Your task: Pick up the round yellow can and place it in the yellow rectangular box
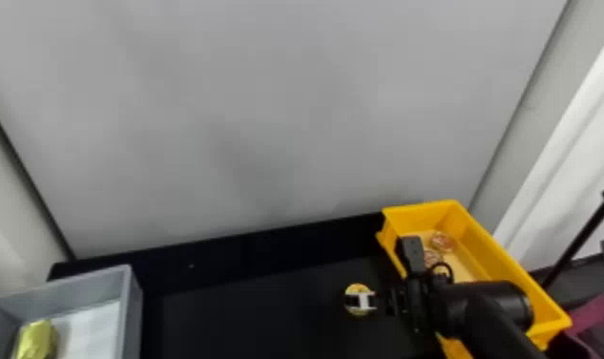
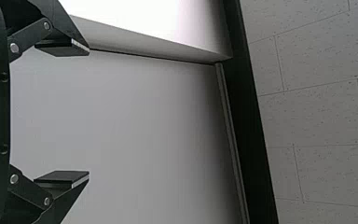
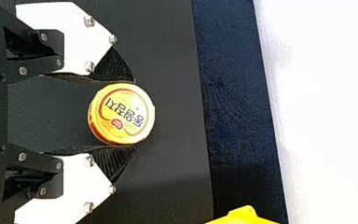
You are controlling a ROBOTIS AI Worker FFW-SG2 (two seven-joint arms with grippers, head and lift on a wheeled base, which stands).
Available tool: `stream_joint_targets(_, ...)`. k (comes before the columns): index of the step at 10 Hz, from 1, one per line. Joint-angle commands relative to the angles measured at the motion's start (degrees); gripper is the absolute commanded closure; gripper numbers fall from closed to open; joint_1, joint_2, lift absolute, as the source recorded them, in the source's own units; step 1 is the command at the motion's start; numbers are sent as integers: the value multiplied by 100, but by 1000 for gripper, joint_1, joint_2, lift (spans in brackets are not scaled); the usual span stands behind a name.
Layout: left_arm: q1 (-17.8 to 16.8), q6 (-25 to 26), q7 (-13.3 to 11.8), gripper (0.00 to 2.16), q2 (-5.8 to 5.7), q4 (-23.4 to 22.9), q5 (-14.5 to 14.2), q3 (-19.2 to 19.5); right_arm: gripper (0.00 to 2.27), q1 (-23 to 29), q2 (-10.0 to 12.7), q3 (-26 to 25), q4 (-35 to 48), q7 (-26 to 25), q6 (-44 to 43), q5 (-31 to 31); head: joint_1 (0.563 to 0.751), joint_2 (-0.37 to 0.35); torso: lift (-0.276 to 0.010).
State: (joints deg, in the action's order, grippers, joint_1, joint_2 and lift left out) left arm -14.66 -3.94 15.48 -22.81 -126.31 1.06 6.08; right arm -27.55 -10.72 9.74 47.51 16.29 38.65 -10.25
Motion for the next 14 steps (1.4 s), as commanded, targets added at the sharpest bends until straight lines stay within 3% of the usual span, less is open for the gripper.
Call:
stream_joint_targets(1, 33, 51, 0, 314, -6, -69, -1, 33, 670, 628, -71, -429, 1683, -38, 901, 137, 606, -81, 0)
stream_joint_targets(3, 68, 201, 0, 314, -23, -184, -1, 104, 661, 1208, -71, -948, 3985, -319, 2282, 251, 606, -81, 0)
stream_joint_targets(5, 68, 368, 0, 314, -50, -272, -1, 139, 661, 1190, -150, -1256, 5233, -319, 2994, 278, 606, -81, 0)
stream_joint_targets(8, 42, 482, -44, 314, -94, -298, -1, 148, 658, 892, -493, -1317, 5462, -319, 3205, 304, 606, -81, 0)
stream_joint_targets(12, 24, 491, -79, 314, -94, -280, 43, 174, 658, 1041, -932, -2126, 5295, -407, 3038, 366, 606, -81, 0)
stream_joint_targets(14, 7, 491, -106, 314, -94, -280, 43, 174, 658, 1173, -985, -2759, 4829, -319, 2625, 357, 606, -81, 0)
